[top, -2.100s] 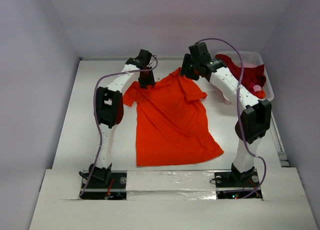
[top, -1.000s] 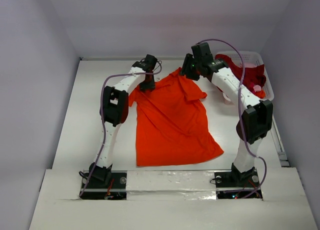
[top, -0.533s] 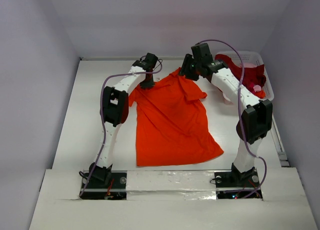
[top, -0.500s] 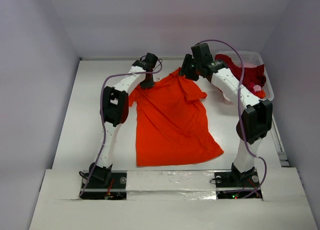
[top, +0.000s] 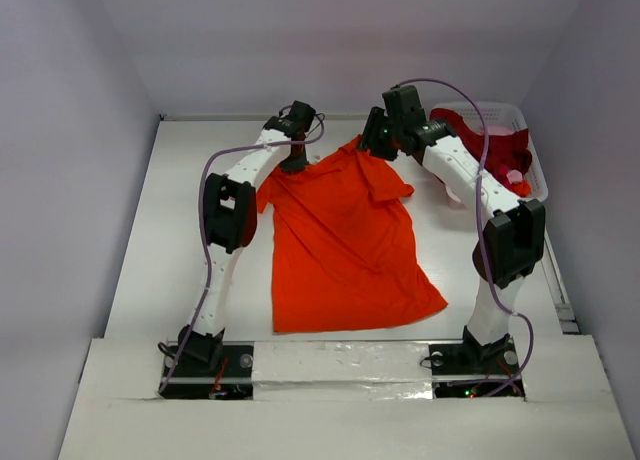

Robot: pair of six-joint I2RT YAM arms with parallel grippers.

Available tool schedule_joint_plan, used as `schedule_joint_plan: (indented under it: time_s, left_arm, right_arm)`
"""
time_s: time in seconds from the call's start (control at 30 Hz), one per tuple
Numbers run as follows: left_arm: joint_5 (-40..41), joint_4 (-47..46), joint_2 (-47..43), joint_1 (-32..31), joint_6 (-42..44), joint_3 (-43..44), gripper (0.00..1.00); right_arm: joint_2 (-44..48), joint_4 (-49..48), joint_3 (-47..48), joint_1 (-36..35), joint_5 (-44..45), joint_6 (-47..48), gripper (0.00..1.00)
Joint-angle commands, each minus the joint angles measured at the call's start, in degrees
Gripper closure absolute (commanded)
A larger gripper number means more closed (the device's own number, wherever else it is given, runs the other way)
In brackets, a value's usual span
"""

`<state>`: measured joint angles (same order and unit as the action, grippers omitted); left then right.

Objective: Fold and stack the t-shirts
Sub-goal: Flatten out the tshirt

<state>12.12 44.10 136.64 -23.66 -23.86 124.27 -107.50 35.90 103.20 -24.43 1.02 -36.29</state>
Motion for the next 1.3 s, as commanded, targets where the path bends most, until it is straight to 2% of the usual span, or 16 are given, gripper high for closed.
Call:
schedule_joint_plan:
  time_s: [0.0,0.03,0.1,0.13,0.2,0.43,1.03,1.27]
  left_arm:
    - [1.15,1.34,-3.74,-0.25,0.30,2.12,0.81]
    - [1.33,0.82,-4.18,-0.25,0.39,1.16,0.72]
    - [1.76,0.29,-5.32,-0.25,0.48,0.28,0.63]
    - [1.85,0.03,-5.59,-0.77,0.56,-0.25,0.52]
    - [2.38,-0.15,-5.86,-0.77,0.83,-0.60,0.47]
    - [2.47,-0.76,-4.10,-0.77,1.36,-0.17,0.51]
    - [3.26,-0.33,1.08,-1.83,3.29,2.56,0.50]
    - [3.17,-1.65,1.09,-1.83,3.12,-0.08,0.51]
  right_arm:
    - [2.91,-2.50,0.25,0.26,-0.49,-0.36,0.50]
    - [2.83,-2.50,0.25,0.26,-0.49,-0.36,0.50]
    - [2.83,-2.59,0.25,0.26,-0.49,-0.36,0.50]
    - [2.83,-2.50,0.34,0.26,-0.49,-0.36,0.50]
    - [2.74,-2.59,0.34,0.26,-0.49,-0.44,0.50]
    - [2.74,-2.77,0.16,0.26,-0.49,-0.53,0.50]
    - [2.65,-2.85,1.48,0.26,-2.51,-1.06,0.50]
    - [2.83,-2.76,1.57,0.26,-2.51,-1.06,0.50]
